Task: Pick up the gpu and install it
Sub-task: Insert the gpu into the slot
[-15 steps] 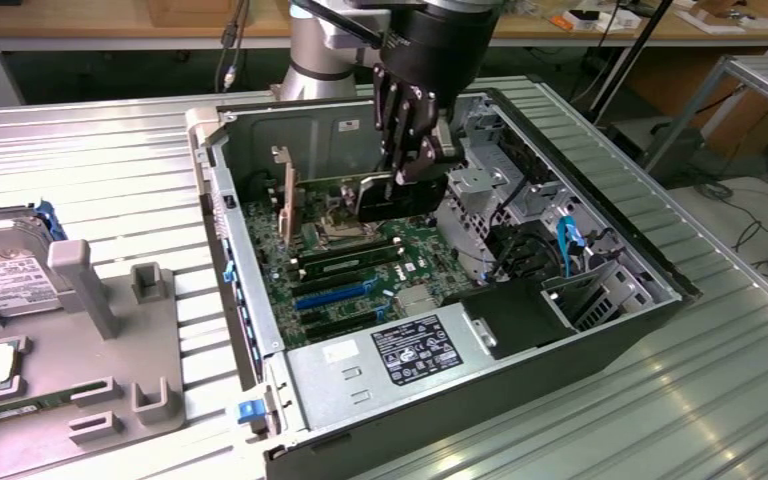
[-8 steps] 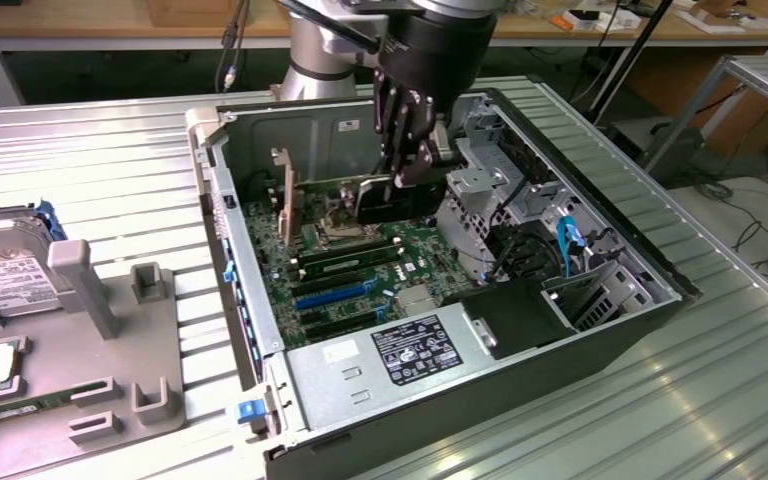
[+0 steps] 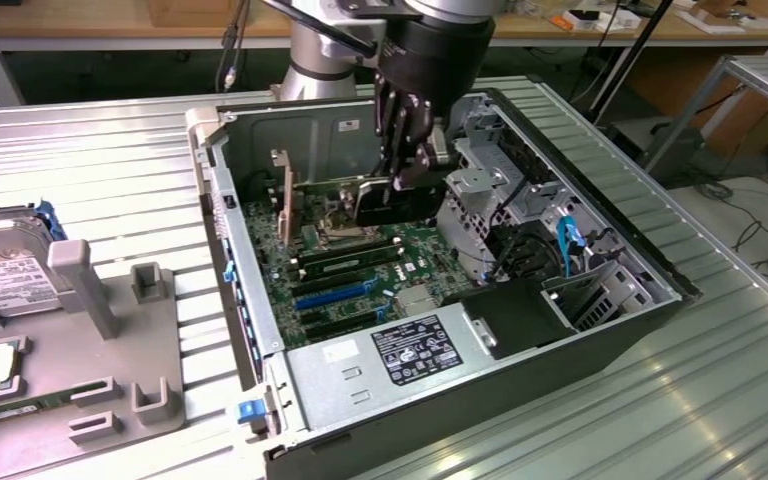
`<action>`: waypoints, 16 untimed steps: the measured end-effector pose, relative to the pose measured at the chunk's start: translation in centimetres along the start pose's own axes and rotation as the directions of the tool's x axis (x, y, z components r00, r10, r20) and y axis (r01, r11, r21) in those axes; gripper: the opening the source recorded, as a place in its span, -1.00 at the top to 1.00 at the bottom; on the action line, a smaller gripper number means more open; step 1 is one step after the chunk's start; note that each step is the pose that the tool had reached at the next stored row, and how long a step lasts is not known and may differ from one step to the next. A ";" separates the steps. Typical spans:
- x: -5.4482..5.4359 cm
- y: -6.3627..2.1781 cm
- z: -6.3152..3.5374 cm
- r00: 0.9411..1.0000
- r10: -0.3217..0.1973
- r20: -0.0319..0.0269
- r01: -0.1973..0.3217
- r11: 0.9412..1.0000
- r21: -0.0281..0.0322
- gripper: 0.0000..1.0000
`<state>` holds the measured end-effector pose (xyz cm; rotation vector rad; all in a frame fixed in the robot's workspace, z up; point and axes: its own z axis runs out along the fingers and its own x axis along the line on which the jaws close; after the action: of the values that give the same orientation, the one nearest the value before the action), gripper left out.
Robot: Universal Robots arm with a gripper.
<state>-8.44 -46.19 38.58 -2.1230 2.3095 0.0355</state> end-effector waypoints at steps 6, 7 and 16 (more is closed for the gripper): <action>0.0 0.00 0.31 1.000 0.013 0.000 -0.013 1.000 0.000 0.47; 0.0 -0.01 0.39 1.000 0.015 0.000 -0.015 1.000 0.000 0.47; 0.0 -0.01 0.95 1.000 0.027 0.000 -0.027 1.000 0.001 0.47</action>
<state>-8.43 -46.19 37.63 -2.0912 2.3378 0.0355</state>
